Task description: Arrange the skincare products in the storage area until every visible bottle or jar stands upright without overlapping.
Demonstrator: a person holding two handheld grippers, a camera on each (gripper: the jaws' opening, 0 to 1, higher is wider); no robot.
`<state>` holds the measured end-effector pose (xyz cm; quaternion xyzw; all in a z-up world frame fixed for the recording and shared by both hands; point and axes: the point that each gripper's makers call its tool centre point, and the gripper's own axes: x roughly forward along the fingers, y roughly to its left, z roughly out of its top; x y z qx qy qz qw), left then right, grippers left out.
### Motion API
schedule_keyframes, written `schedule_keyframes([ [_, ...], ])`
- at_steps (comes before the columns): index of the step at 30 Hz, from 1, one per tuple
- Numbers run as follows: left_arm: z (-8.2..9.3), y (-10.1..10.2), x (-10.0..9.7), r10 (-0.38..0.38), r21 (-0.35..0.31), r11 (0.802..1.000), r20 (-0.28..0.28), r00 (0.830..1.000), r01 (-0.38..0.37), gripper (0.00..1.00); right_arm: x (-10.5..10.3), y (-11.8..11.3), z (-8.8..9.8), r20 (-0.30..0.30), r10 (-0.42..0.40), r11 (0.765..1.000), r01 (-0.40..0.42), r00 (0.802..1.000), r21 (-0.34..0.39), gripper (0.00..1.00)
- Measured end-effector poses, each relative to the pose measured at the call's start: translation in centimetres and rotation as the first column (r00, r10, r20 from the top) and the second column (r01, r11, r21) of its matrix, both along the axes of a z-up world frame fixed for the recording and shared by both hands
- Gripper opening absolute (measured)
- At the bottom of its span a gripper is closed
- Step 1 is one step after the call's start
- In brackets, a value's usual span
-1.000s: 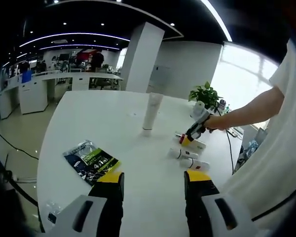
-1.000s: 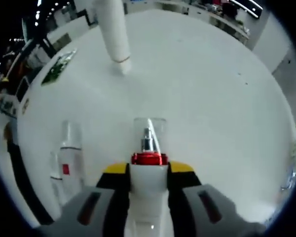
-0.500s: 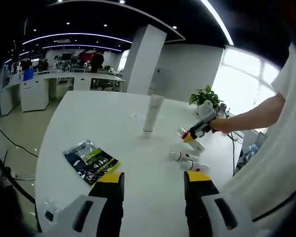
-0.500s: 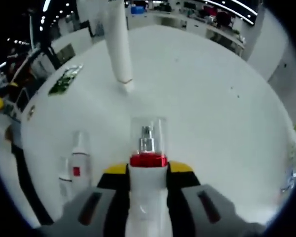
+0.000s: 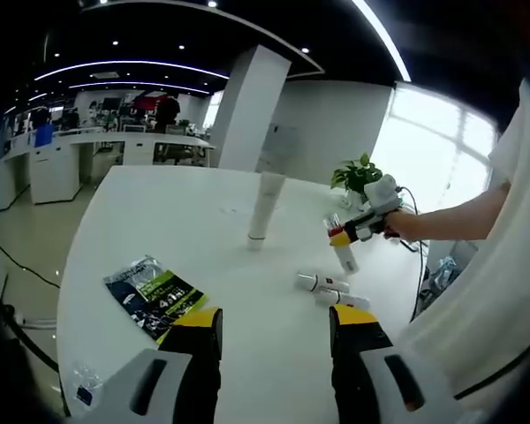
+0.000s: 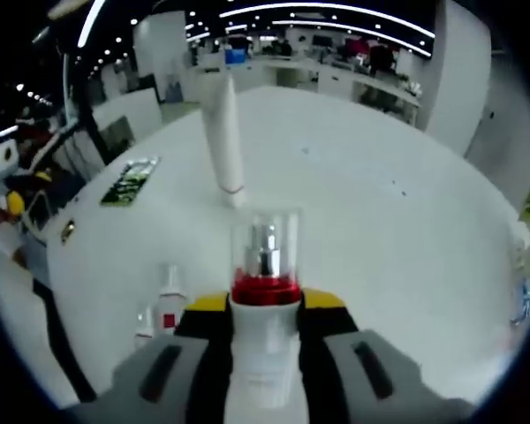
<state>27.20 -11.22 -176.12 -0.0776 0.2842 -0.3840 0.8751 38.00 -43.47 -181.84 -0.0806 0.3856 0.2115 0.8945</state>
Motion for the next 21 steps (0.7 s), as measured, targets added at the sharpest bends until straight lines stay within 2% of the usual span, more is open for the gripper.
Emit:
schedule_keyframes([
  [8,0.6,-0.3,-0.1,-0.005,-0.021,1.0,0.009,1.0,0.005,0.5,0.6,3.4,3.6,0.112,0.014,0.997,-0.023,0.994,0.072,0.25],
  [14,1.0,-0.8,-0.7,-0.009,-0.041,0.999,0.006,1.0,0.009,0.5,0.2,8.2,6.4,0.186,0.066,0.986,-0.093,0.98,0.141,0.25],
  [21,1.2,-1.3,-1.6,-0.001,-0.059,0.998,0.004,1.0,0.001,0.5,-1.1,13.8,7.7,0.222,0.144,0.961,-0.19,0.964,0.201,0.25],
])
